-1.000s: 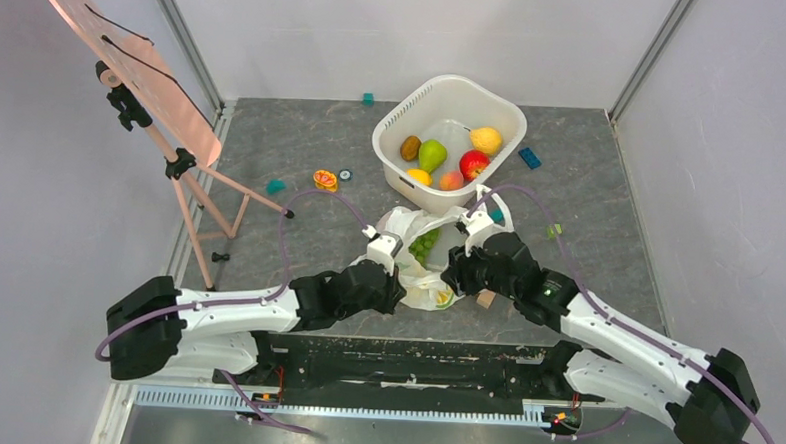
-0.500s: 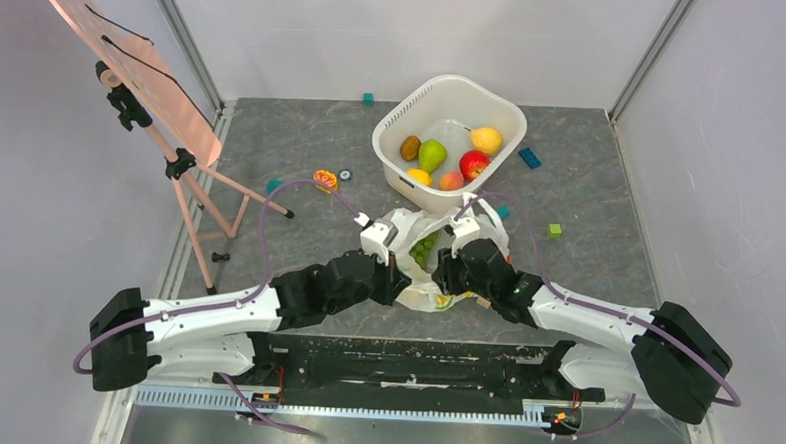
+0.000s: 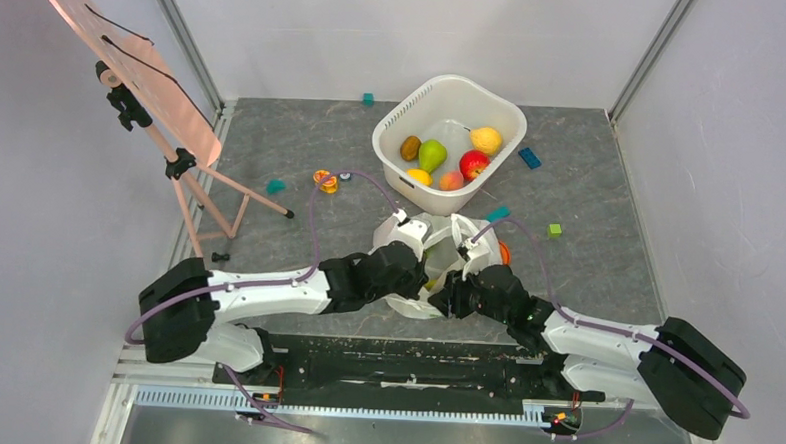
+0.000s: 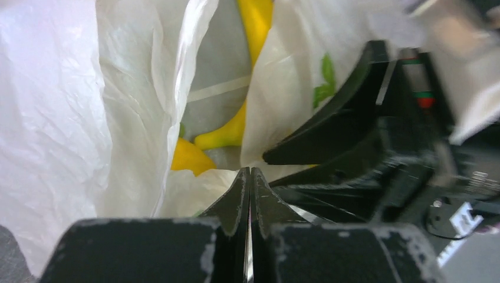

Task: Take the fake fruits out of the plastic bag
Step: Adjust the plastic bag at the center of the board.

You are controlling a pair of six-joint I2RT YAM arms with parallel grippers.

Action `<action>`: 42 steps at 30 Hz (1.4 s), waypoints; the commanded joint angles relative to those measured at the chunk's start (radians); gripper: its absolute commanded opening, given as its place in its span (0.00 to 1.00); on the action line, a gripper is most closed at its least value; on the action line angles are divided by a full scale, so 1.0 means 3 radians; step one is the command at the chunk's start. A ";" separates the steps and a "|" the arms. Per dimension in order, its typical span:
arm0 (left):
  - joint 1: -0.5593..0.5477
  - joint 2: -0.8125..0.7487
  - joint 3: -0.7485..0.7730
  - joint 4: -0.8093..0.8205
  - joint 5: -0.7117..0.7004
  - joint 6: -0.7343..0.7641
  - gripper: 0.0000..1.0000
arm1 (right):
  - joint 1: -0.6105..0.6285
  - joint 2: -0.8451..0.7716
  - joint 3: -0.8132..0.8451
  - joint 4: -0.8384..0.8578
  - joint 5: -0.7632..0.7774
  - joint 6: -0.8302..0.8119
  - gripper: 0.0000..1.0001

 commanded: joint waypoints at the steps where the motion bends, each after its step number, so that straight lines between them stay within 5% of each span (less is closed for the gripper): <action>1: 0.0057 0.0208 0.0078 0.0042 -0.0170 0.0232 0.02 | 0.0040 -0.0090 -0.0026 0.0215 -0.0063 0.0048 0.37; 21: 0.0075 -0.0088 -0.1046 0.0367 -0.0548 -0.0205 0.02 | 0.0045 -0.0312 0.0149 -0.0040 0.0136 -0.0072 0.63; 42: 0.0079 -0.0196 -0.1329 0.0698 -0.0441 -0.0205 0.02 | 0.0192 0.1166 0.1177 0.0143 0.0110 -0.0657 0.72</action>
